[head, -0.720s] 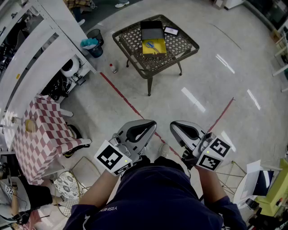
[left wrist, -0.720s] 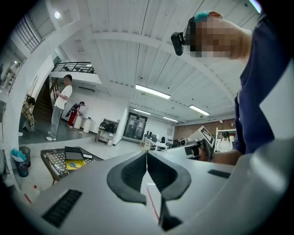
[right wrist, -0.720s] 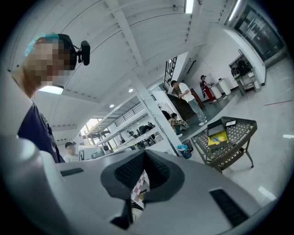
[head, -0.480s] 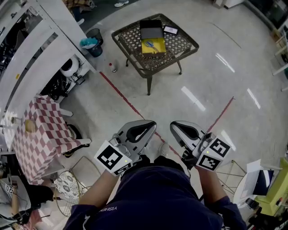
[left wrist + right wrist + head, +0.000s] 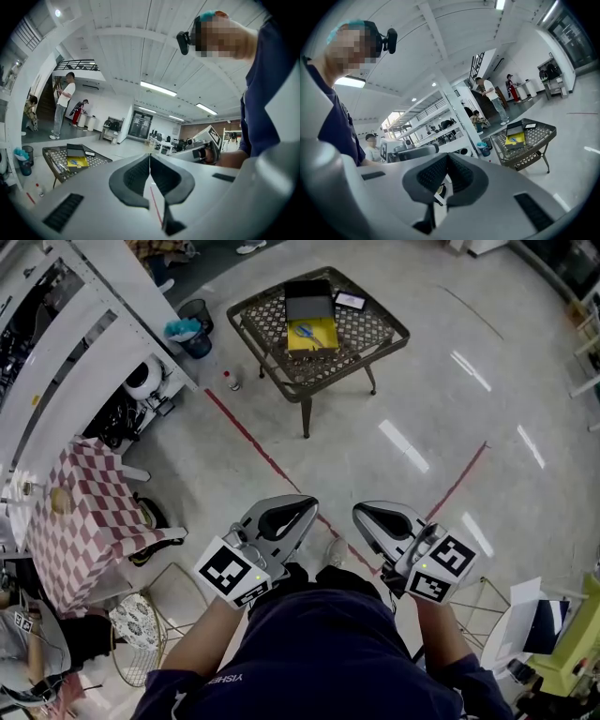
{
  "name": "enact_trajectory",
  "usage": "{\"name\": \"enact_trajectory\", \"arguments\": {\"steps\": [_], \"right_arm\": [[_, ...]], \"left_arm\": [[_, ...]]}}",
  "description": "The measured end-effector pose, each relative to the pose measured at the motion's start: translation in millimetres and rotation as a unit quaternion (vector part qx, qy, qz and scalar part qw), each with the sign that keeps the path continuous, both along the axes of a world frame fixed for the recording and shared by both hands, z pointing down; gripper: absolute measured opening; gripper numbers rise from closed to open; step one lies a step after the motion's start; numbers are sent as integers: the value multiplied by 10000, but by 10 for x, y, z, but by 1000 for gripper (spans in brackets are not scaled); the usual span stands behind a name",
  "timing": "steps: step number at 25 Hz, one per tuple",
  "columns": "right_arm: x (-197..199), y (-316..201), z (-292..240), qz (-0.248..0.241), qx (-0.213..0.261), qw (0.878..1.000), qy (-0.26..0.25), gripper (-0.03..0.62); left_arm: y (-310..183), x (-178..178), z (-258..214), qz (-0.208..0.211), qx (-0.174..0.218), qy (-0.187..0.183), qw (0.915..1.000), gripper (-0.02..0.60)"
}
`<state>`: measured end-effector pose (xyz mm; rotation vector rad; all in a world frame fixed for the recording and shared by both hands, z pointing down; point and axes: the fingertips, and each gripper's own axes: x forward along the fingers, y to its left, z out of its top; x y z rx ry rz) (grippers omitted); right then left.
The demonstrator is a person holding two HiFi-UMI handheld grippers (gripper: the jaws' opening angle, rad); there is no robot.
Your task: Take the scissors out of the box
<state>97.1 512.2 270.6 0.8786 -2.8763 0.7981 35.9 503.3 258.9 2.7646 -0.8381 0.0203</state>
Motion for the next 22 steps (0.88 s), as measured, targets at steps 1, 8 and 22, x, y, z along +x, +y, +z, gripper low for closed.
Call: {"name": "enact_trajectory", "arguments": {"steps": [1,8,22], "right_arm": [[55,4,4,-19,1,10000,-13,17],[385,-2,143,-104,-11,9999,111,17],[524,-513,483,-171,-178,9982,541,17]], "left_arm": [[8,44,5,-25,1,-27,10000,26],[66,201,189,-277,-106,-238,9993,25],[-440,164,511,-495,-312,-347,9977,26]]}}
